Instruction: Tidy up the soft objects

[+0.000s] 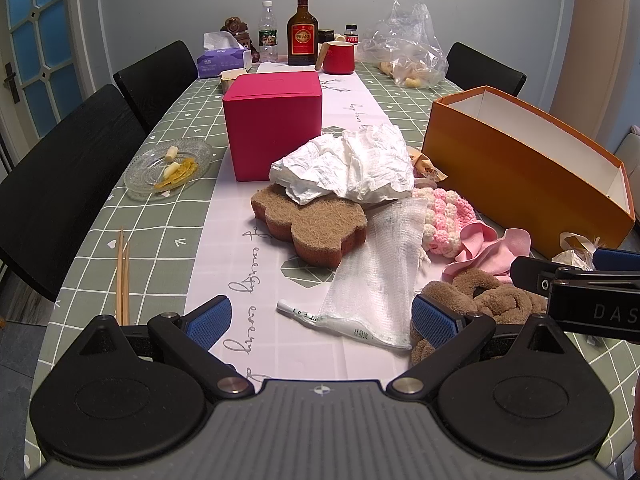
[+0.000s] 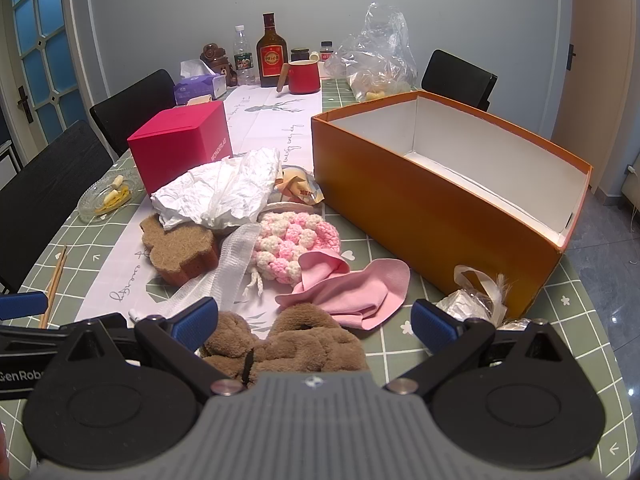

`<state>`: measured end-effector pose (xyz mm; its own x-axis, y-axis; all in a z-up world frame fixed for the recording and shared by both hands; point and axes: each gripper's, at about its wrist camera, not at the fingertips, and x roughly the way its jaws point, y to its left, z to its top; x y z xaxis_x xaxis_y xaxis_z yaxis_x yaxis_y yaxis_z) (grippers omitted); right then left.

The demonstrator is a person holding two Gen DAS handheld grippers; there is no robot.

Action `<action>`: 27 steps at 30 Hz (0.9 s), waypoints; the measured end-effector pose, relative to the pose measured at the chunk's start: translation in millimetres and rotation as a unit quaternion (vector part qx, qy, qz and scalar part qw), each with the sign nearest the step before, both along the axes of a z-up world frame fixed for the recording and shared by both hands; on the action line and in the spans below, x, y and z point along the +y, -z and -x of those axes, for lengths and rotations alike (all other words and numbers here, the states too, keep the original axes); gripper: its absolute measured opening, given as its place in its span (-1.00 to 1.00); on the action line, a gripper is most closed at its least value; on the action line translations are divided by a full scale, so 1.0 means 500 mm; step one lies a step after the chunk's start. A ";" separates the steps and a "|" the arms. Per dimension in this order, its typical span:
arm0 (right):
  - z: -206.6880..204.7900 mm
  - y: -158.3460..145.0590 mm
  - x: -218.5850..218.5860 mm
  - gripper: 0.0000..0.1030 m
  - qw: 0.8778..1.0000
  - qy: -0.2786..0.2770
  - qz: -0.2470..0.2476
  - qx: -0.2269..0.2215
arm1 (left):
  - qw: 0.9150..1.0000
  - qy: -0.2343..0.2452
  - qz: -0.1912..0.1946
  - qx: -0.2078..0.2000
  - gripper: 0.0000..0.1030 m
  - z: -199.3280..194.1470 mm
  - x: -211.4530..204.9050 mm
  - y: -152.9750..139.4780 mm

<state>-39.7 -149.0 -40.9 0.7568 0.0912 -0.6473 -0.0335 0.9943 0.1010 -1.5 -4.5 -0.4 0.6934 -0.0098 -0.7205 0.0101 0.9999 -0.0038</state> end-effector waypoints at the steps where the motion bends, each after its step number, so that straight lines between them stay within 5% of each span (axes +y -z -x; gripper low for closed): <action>1: 0.000 0.000 0.001 0.95 1.000 0.000 0.000 0.000 | 1.000 0.000 0.000 0.000 1.00 0.000 0.000 0.000; 13: -0.008 -0.011 -0.011 0.95 1.000 -0.006 -0.004 -0.005 | 1.000 0.009 0.002 0.000 1.00 0.003 -0.011 0.008; 19: -0.024 -0.054 -0.083 0.95 0.999 0.010 -0.035 -0.039 | 0.998 0.057 0.027 0.007 1.00 0.011 -0.029 0.019; 27: -0.020 -0.067 -0.175 0.95 0.998 -0.017 -0.017 -0.065 | 0.992 0.115 0.041 0.009 1.00 0.023 -0.066 0.039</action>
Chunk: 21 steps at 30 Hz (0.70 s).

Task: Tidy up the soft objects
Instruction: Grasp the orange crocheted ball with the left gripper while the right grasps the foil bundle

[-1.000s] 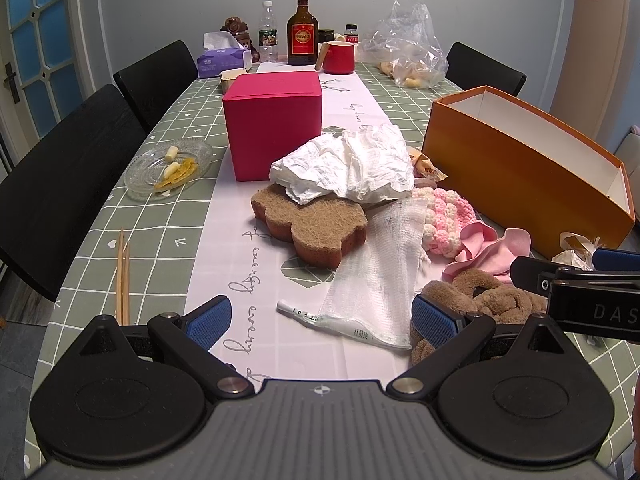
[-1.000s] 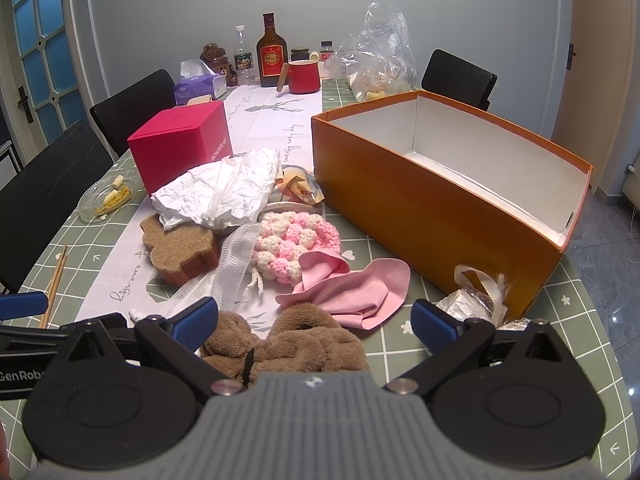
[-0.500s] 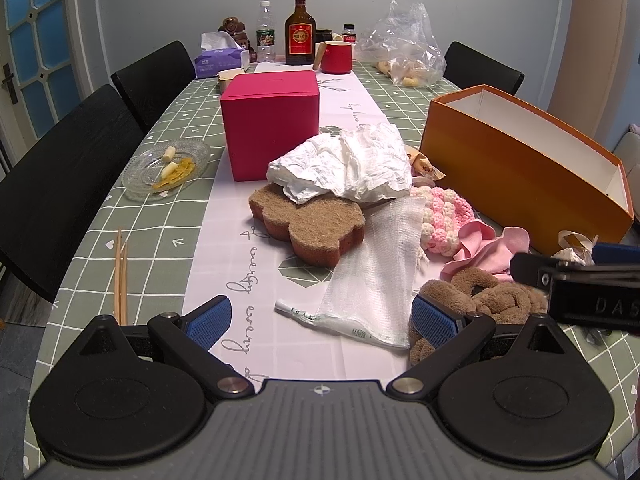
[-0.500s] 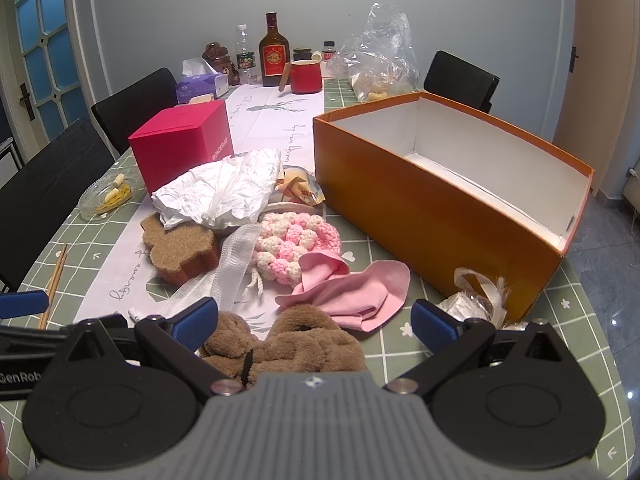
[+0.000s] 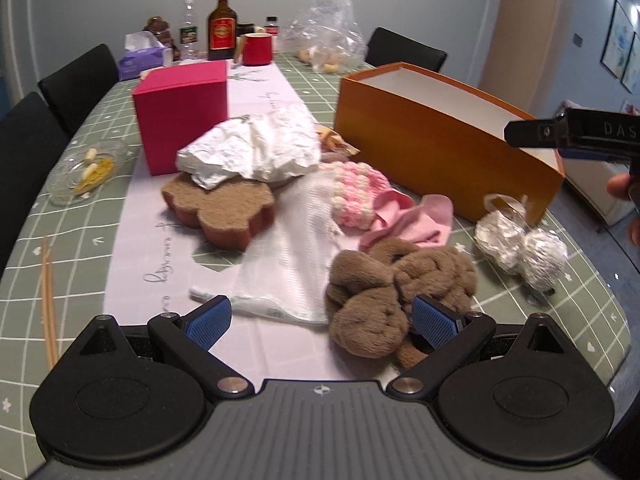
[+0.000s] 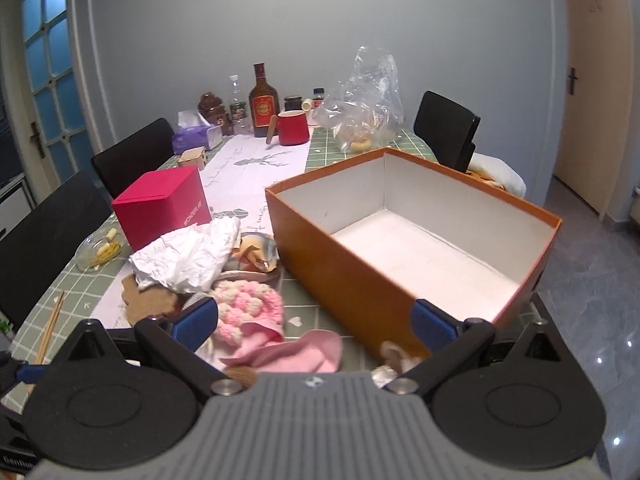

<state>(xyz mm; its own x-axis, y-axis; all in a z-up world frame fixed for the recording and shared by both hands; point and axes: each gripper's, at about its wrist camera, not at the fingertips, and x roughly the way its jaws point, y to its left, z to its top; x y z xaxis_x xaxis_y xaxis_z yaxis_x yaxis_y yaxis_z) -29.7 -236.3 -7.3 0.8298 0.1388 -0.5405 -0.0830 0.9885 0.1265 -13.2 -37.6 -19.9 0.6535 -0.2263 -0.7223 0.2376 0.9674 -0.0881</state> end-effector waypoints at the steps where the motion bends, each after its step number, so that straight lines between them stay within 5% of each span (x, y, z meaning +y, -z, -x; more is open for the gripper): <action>1: 0.003 0.000 -0.014 0.95 1.000 0.001 0.004 -0.003 | 1.000 0.005 0.001 0.002 1.00 0.002 -0.005 0.003; 6: 0.019 0.021 -0.070 0.95 0.999 0.022 0.032 0.001 | 1.000 0.029 0.002 0.011 1.00 0.014 -0.034 0.017; 13: 0.044 0.073 -0.096 0.95 0.998 -0.034 0.039 0.029 | 0.998 0.054 -0.003 0.027 1.00 0.044 -0.077 0.050; 21: 0.024 0.130 -0.072 0.95 0.985 -0.086 0.138 0.051 | 0.996 0.078 -0.030 0.013 1.00 0.064 -0.111 0.093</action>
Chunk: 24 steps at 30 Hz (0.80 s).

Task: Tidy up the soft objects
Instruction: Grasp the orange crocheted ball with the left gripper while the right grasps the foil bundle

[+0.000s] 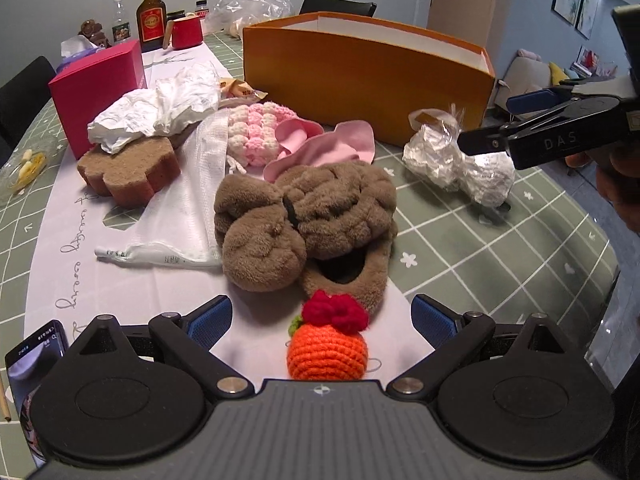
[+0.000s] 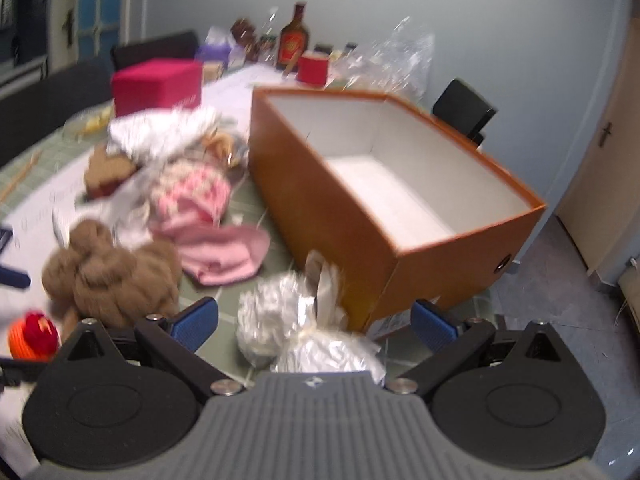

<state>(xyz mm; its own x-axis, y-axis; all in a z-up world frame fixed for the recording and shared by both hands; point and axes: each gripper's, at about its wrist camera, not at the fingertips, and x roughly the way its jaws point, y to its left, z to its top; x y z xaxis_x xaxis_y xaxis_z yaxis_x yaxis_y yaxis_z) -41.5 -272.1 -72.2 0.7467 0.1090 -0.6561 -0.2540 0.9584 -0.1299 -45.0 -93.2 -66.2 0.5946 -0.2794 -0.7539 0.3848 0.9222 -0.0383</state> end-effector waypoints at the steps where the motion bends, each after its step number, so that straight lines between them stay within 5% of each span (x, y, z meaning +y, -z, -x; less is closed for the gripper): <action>1: -0.006 0.010 -0.002 0.94 1.000 -0.010 -0.001 0.013 | 1.000 0.001 0.000 0.003 1.00 0.001 -0.001 0.006; 15: -0.050 0.082 0.000 0.65 0.998 -0.034 0.023 0.053 | 1.000 0.002 0.005 0.012 0.97 -0.006 0.009 0.033; 18: -0.052 0.087 -0.004 0.34 0.997 -0.029 0.034 0.060 | 1.000 0.011 0.002 0.009 0.82 -0.002 0.006 0.032; 24: -0.045 0.082 -0.013 0.20 0.997 -0.032 0.029 0.058 | 1.000 0.008 -0.009 0.002 0.33 0.002 0.007 0.027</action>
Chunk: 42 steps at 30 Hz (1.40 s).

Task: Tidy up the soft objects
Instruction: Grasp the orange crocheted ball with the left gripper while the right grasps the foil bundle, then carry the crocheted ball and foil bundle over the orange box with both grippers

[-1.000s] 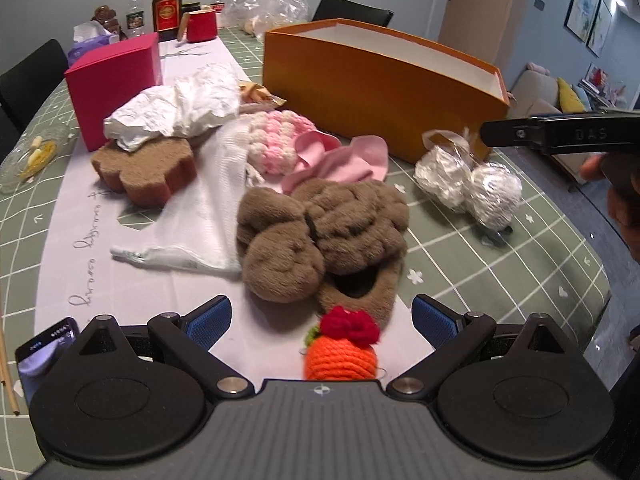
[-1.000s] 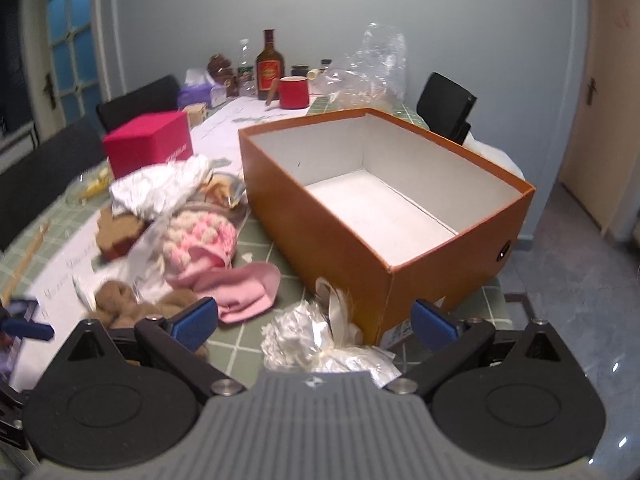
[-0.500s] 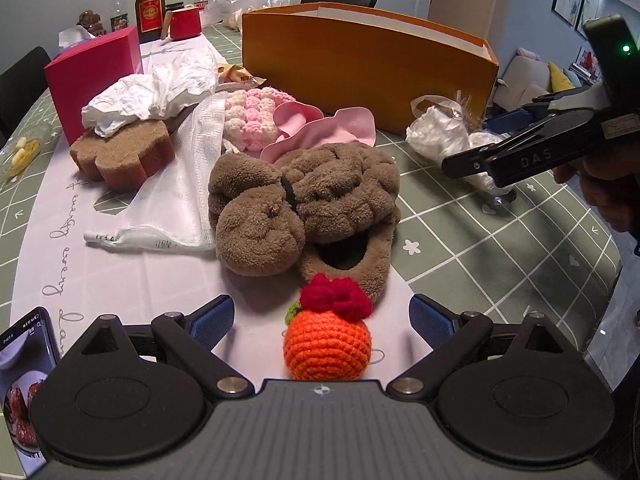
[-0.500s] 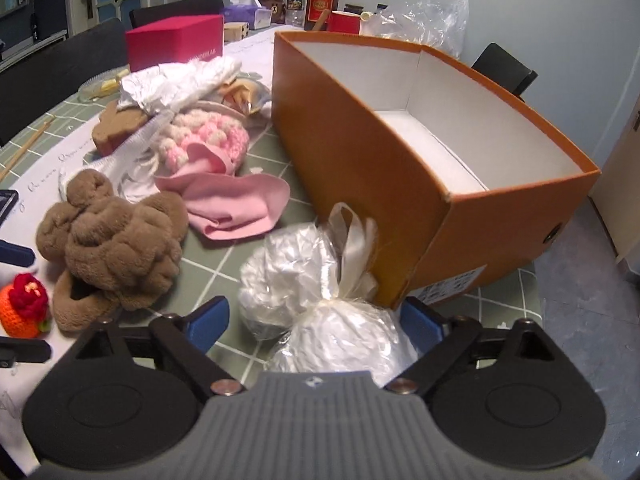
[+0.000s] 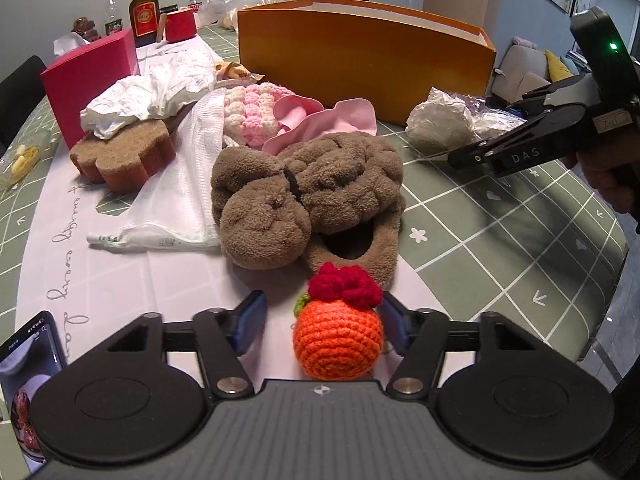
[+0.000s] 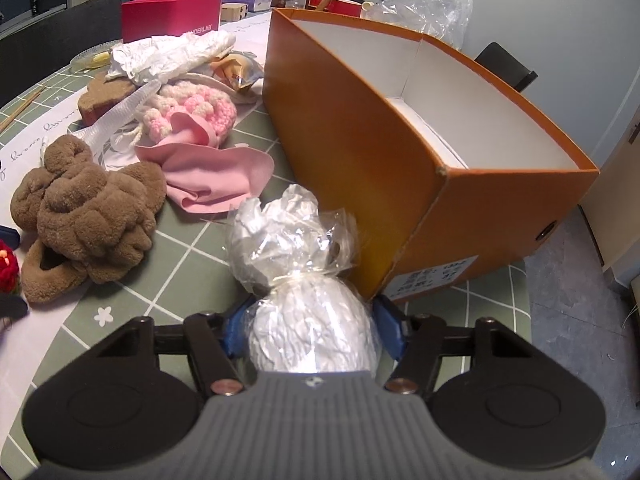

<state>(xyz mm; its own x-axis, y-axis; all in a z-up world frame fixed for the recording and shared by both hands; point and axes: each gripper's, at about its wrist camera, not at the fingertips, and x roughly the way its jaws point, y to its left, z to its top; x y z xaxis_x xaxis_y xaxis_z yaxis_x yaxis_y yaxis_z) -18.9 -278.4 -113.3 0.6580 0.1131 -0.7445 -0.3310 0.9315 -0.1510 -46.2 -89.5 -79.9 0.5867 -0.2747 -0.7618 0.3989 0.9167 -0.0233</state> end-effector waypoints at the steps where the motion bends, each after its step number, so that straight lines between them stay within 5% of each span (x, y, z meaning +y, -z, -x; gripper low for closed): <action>1: 0.002 -0.002 0.000 0.18 1.000 0.000 0.000 -0.001 | 1.000 -0.001 0.002 0.001 0.22 -0.001 0.002 -0.001; 6: 0.011 -0.014 -0.003 0.12 1.000 -0.002 -0.009 -0.004 | 1.000 -0.005 0.010 0.005 -0.14 -0.004 0.010 -0.005; 29: 0.102 -0.133 -0.009 0.08 0.996 -0.013 -0.074 -0.052 | 1.000 -0.006 0.011 -0.009 -0.15 0.024 0.029 -0.065; 34: 0.113 -0.203 -0.008 0.08 0.991 -0.022 -0.098 -0.087 | 0.999 0.006 -0.003 -0.040 -0.15 0.004 0.021 -0.140; 42: 0.073 -0.374 -0.031 0.08 0.979 0.000 -0.137 -0.152 | 0.993 0.019 -0.006 -0.115 -0.15 -0.086 -0.025 -0.336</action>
